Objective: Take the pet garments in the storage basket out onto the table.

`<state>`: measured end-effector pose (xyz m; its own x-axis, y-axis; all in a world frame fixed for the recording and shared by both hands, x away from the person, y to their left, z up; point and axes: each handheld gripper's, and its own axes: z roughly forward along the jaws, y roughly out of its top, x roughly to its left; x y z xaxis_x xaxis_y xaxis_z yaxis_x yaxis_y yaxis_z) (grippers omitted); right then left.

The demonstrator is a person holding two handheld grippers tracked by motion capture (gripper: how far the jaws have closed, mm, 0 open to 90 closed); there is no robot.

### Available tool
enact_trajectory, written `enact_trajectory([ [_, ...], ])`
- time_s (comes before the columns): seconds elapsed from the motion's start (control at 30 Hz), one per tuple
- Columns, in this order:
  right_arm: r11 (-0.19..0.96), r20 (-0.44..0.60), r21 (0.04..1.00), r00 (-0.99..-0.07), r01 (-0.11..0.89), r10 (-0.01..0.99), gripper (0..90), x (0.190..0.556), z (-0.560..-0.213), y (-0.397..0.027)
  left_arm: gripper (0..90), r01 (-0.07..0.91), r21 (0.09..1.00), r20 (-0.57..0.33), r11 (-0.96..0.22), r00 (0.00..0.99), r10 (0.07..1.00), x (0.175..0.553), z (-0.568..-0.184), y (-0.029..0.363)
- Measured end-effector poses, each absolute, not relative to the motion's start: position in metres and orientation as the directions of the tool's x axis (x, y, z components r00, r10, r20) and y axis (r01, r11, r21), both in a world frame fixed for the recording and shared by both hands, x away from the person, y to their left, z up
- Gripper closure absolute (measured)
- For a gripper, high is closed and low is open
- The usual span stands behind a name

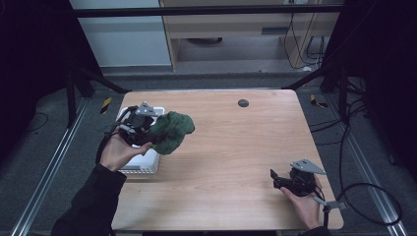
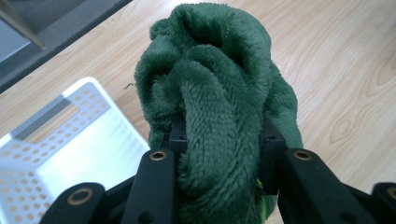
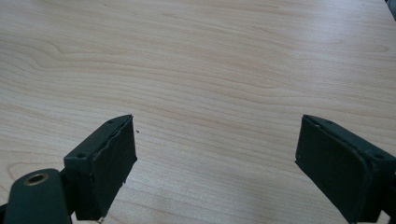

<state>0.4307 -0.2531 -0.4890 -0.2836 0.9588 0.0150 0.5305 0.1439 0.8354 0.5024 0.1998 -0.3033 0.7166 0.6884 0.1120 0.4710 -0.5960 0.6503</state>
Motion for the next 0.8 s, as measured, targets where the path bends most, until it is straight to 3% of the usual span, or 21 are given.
enact_trajectory([
  [0.8,0.138,0.018,0.839,-0.281,0.526,0.959,12.6,0.431,-0.489,-0.254,66.6,0.391,0.600,0.125,-0.698,0.816,0.564,0.511,-0.317,0.150],
])
